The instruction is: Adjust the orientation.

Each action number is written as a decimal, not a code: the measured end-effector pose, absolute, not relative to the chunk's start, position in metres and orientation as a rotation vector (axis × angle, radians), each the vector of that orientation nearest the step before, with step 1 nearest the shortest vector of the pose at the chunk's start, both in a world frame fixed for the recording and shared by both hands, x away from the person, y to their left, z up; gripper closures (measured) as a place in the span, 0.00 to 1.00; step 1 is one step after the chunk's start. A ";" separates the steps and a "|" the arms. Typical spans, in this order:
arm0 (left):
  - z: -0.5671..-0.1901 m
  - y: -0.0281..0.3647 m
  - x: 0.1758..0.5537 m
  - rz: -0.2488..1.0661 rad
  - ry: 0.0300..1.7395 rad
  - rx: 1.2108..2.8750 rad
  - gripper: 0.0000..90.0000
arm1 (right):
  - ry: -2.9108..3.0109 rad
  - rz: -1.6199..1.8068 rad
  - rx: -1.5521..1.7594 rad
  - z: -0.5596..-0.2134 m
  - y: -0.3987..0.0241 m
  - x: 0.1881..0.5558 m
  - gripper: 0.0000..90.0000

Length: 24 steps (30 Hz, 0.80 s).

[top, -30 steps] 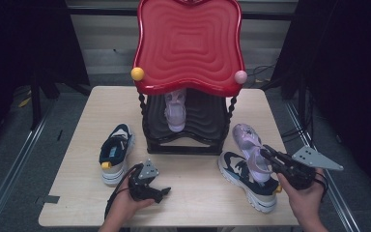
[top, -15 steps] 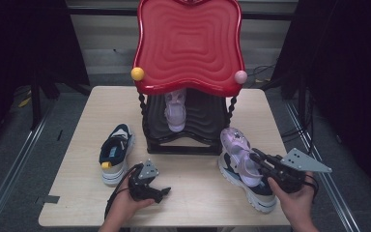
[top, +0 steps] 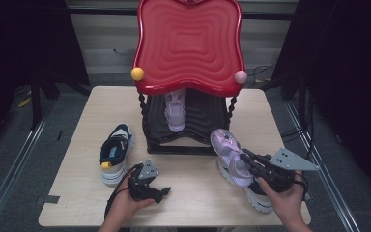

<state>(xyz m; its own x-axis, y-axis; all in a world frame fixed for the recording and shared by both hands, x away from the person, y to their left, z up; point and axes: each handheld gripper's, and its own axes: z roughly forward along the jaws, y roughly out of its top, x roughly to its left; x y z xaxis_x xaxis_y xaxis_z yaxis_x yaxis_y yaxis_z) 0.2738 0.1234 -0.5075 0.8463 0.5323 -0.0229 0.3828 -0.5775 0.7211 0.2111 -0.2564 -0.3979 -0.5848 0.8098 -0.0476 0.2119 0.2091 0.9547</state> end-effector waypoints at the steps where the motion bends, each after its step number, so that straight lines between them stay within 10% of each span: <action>1: -0.508 0.123 0.274 0.251 0.662 2.254 0.17 | 1.928 1.392 0.947 -0.398 -0.255 0.212 0.92; 24: -0.508 0.123 0.274 0.251 0.662 2.254 0.17 | 1.859 1.413 0.950 -0.394 -0.217 0.232 0.92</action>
